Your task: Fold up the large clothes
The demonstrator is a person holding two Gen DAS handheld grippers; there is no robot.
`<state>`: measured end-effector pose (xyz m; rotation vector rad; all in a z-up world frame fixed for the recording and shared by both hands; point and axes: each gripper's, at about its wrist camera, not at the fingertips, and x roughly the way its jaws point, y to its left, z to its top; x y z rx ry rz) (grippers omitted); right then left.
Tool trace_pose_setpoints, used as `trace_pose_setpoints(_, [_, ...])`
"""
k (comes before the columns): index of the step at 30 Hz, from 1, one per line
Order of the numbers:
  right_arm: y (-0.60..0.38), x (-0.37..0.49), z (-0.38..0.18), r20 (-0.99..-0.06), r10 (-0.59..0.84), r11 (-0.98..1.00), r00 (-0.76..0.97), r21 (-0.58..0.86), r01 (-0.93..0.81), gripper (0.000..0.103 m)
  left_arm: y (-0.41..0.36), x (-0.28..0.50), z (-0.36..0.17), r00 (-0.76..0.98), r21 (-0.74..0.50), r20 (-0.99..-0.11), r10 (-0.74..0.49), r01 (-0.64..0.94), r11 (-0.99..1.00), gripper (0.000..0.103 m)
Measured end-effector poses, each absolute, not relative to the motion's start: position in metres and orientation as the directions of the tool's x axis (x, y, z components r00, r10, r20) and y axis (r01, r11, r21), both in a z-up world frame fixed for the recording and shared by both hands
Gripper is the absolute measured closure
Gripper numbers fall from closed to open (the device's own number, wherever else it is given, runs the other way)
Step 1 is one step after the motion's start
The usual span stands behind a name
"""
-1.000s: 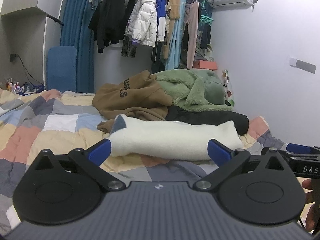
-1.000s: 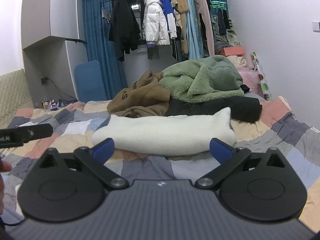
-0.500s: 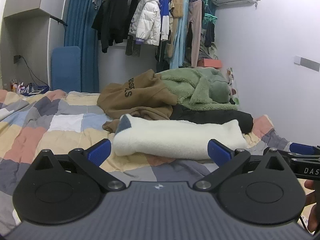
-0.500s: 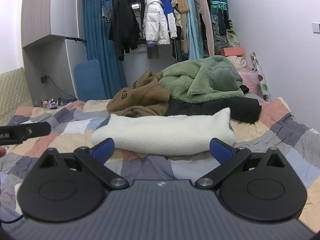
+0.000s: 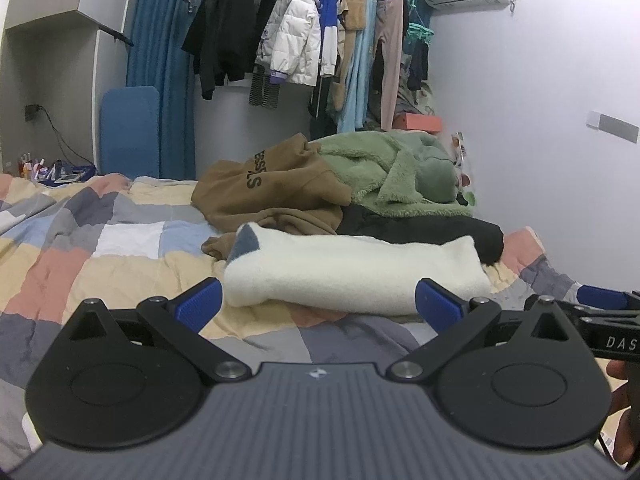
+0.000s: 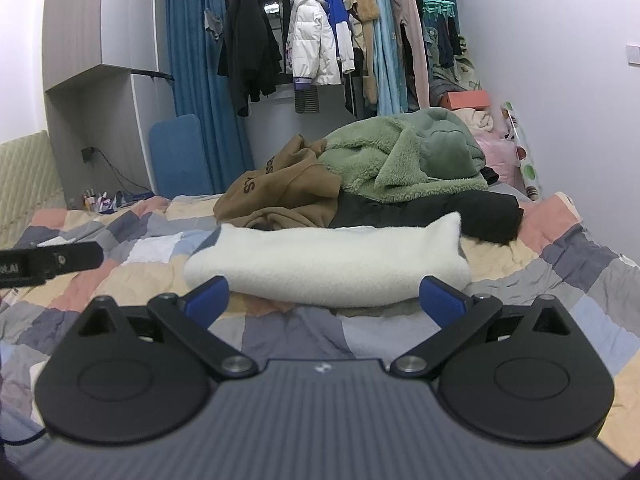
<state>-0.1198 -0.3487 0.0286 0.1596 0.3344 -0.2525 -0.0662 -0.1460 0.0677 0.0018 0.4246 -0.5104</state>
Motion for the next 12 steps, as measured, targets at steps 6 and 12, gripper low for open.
trace_pose_setpoints(6, [-0.3494,-0.1209,0.0294,-0.340,-0.219,0.956,0.915,0.112,0.270,0.000,-0.1462,-0.0702,0.0689,0.791,-0.093,-0.389,-0.473,0.476,0.874,0.000])
trace_pose_setpoints(12, [-0.3491,-0.1209,0.0294,-0.342,-0.218,0.956,0.914,0.111,0.270,0.000,-0.1460,-0.0709,0.0697,0.793,-0.093,-0.387,-0.470,0.473,0.876,0.000])
